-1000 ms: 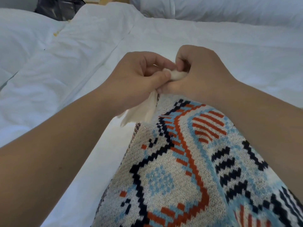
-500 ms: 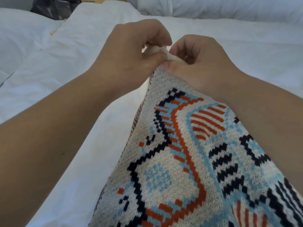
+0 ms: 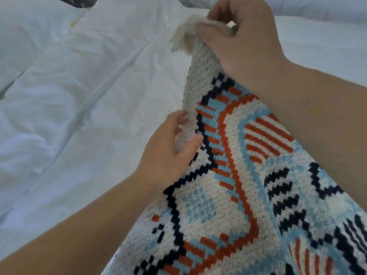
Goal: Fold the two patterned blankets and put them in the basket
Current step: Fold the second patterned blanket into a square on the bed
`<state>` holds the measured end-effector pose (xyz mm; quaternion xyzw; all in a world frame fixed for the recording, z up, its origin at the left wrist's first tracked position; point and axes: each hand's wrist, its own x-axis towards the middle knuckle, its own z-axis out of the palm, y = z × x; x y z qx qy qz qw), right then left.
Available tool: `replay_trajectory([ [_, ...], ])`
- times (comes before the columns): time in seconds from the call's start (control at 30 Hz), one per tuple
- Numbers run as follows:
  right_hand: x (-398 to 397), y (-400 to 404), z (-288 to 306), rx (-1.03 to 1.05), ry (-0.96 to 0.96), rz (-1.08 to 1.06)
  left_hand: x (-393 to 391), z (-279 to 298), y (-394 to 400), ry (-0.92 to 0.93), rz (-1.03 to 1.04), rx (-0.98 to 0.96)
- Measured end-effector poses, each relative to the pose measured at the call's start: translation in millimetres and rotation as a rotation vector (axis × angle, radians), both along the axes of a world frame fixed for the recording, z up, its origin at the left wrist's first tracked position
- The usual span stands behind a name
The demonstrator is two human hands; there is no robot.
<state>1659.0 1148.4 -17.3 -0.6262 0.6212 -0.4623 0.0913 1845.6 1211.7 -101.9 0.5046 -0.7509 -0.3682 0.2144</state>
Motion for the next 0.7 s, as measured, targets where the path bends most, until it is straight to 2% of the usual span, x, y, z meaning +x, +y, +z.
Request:
replay_trajectory([
  [0.1, 10, -2, -5, 0.039, 0.053, 0.033, -22, 23, -40, 0.292, 0.127, 0.019],
  [0.23, 6, -4, -8, 0.034, 0.011, 0.027, -32, 47, -74, 0.422, 0.141, -0.135],
  [0.33, 3, -3, -9, 0.039, -0.011, 0.01, -34, 54, -81, 0.518, 0.121, -0.155],
  [0.47, 1, -2, -12, 0.068, -0.045, 0.006, -37, 55, -83, 0.574, 0.17, -0.051],
  [0.7, 3, 1, -14, 0.042, -0.133, -0.023, -41, 54, -73, 0.585, 0.073, 0.004],
])
